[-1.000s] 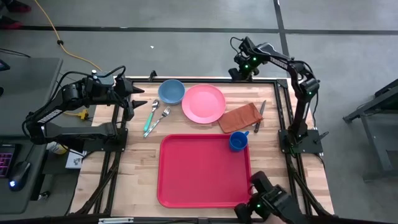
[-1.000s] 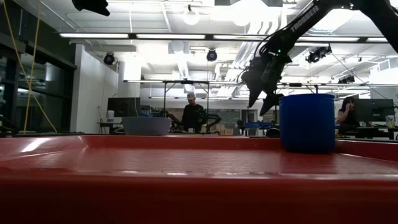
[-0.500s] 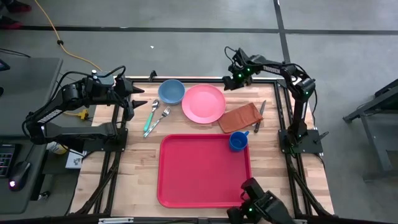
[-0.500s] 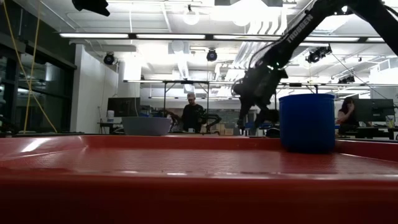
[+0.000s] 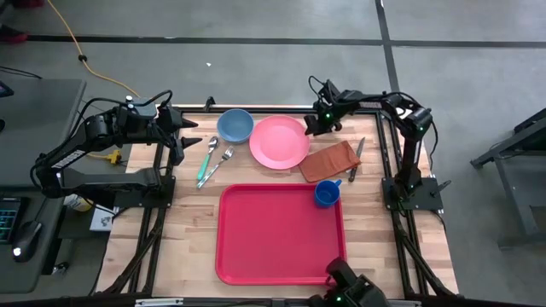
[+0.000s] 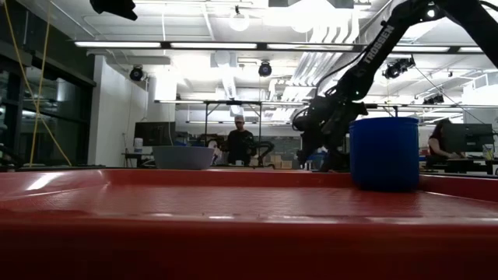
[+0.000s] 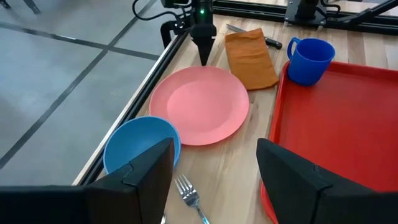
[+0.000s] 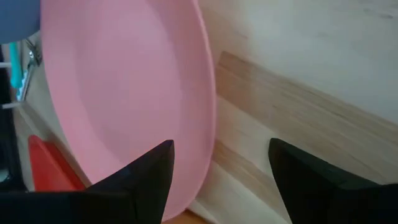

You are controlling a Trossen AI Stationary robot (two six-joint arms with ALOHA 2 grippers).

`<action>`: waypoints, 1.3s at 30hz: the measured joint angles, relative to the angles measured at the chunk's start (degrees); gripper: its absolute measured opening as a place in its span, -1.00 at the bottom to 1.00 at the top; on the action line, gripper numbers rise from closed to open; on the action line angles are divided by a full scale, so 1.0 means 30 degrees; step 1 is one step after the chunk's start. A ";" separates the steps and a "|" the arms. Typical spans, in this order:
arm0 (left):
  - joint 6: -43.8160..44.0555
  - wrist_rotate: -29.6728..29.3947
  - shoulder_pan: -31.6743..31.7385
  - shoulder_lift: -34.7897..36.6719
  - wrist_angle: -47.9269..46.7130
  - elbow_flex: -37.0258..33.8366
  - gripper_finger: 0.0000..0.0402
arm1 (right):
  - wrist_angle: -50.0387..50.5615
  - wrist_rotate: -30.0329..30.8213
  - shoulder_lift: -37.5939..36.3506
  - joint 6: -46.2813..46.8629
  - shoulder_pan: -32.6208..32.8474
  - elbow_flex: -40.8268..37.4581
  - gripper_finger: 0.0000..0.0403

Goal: Set up tray
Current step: Put the pink plate on the bottom left of the blue mug

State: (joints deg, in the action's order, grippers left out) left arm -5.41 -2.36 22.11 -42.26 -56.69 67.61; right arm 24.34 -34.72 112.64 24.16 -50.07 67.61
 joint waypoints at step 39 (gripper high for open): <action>-0.0109 -0.0084 0.0000 0.0000 -0.0157 0.0000 0.30 | -0.0621 0.0374 0.0087 0.1971 0.1504 -0.0058 -0.92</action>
State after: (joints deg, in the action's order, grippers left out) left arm -5.74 -2.61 22.11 -42.26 -57.17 67.61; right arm 22.48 -33.59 112.90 30.07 -45.56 67.44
